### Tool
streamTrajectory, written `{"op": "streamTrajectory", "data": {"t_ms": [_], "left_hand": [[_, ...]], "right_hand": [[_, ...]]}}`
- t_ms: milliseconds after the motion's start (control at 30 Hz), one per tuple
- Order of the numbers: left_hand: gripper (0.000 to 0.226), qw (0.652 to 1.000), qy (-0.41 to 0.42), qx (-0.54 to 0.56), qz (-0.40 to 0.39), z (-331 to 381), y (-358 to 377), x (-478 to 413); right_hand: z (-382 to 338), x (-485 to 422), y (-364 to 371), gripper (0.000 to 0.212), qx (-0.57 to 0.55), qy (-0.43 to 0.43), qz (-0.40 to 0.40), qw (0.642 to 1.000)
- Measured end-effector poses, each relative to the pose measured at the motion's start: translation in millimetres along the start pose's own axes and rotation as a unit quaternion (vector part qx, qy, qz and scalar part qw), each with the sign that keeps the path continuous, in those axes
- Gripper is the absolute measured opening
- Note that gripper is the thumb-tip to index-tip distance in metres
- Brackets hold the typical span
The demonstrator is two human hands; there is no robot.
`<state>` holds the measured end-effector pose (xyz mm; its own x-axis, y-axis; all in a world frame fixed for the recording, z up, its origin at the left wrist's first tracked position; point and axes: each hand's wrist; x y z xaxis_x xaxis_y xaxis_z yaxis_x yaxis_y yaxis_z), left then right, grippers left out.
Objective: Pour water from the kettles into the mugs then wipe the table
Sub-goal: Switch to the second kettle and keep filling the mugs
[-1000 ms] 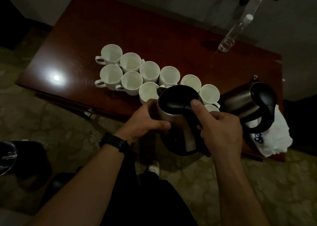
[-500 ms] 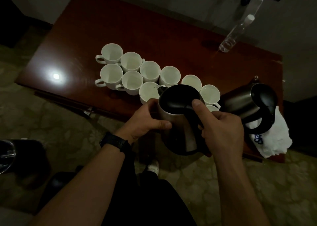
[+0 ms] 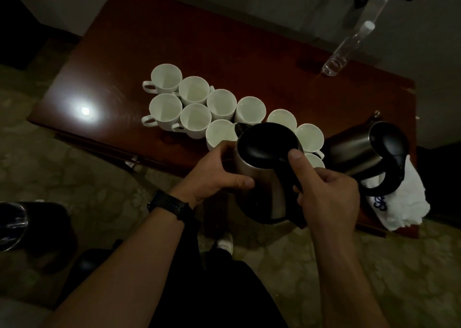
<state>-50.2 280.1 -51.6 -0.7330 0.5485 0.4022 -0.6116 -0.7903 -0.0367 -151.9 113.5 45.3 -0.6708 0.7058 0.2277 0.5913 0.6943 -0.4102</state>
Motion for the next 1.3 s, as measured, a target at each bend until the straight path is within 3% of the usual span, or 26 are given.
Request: {"op": "streamTrajectory", "data": {"t_ms": [133, 300, 567, 800, 1033, 1300], "left_hand": [[0.087, 0.999, 0.018, -0.039, 0.003, 10.8, -4.8, 3.9], [0.09, 0.998, 0.051, -0.043, 0.009, 26.5, -9.4, 10.9], [0.083, 0.996, 0.082, -0.015, 0.032, 49.2, -30.8, 21.0], [0.118, 0.991, 0.117, -0.05, 0.041, 94.7, -98.1, -1.1], [0.123, 0.983, 0.15, -0.094, 0.044, 126.9, -159.6, -26.6], [0.107, 0.979, 0.18, -0.095, 0.035, 142.4, -180.7, -44.8]], "right_hand": [[3.0, 3.0, -0.8, 0.062, -0.044, -0.002, 0.016, 0.999], [-2.4, 4.8, -4.2, 0.064, -0.075, -0.041, 0.018, 0.996], [-37.0, -9.0, -1.7, 0.063, -0.08, -0.109, -0.028, 0.99], [-86.6, -25.4, 45.6, 0.069, -0.153, -0.104, -0.043, 0.982], [-126.0, -40.1, 88.8, 0.073, -0.19, -0.127, -0.044, 0.972], [-148.4, -60.3, 102.2, 0.072, -0.192, -0.148, -0.029, 0.97]]}}
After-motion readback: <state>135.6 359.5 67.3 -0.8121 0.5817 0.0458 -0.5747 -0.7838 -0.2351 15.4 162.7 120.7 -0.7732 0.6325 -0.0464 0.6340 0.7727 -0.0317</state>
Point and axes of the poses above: each hand's wrist, its own x-axis away from the middle knuckle, its own y-axis out of the palm, z = x × y, and after that the axes turned 8 degrees about -x, right-handed
